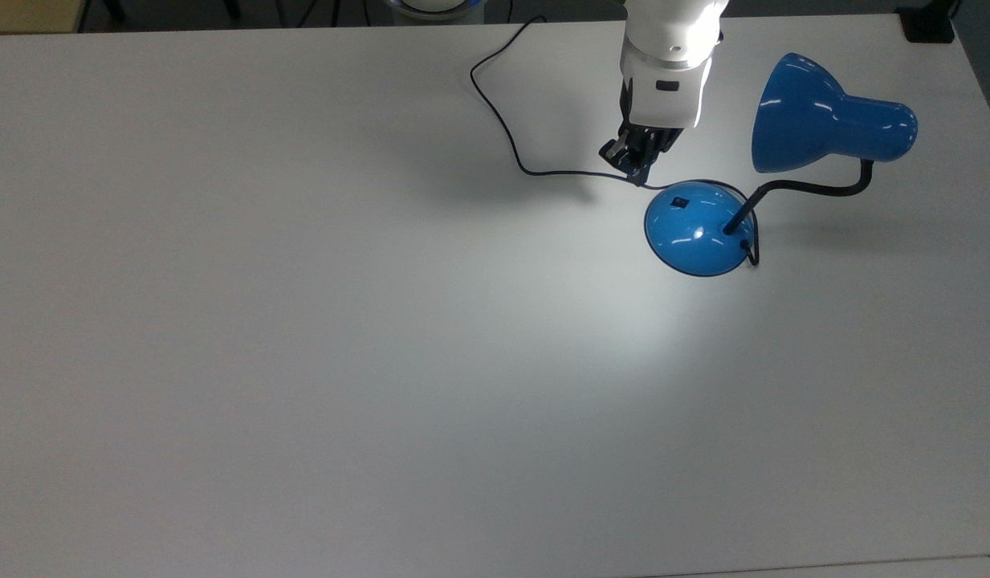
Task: Turn off the lamp
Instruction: 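Lower the gripper over the switch button on the blue lamp base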
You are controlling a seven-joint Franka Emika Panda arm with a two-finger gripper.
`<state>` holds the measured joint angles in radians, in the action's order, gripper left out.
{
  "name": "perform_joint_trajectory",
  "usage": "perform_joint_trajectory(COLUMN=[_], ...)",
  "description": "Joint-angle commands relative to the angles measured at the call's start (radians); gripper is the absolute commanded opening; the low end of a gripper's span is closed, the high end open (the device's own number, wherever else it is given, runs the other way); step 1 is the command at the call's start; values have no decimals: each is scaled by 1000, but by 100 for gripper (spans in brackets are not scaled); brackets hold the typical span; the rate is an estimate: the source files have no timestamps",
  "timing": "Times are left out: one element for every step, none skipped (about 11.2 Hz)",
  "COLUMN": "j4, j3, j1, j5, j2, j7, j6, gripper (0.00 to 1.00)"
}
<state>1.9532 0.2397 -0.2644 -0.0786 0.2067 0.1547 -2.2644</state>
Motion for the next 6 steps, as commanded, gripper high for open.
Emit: perform_joint_trajectory(j4=[13,12,13,15,18,15], j3=[7,7,7,7,7,9], j1=[-6,-19,-24,-25,-36,-38], j5=[11,13,13,13,13,13], j2=[23,35,39,39,40,48], j7=[57,80,85,92,129,152], j6=[-76,-89,-89,-87,-87,-84], gripper=[0,0,0,0,0,0])
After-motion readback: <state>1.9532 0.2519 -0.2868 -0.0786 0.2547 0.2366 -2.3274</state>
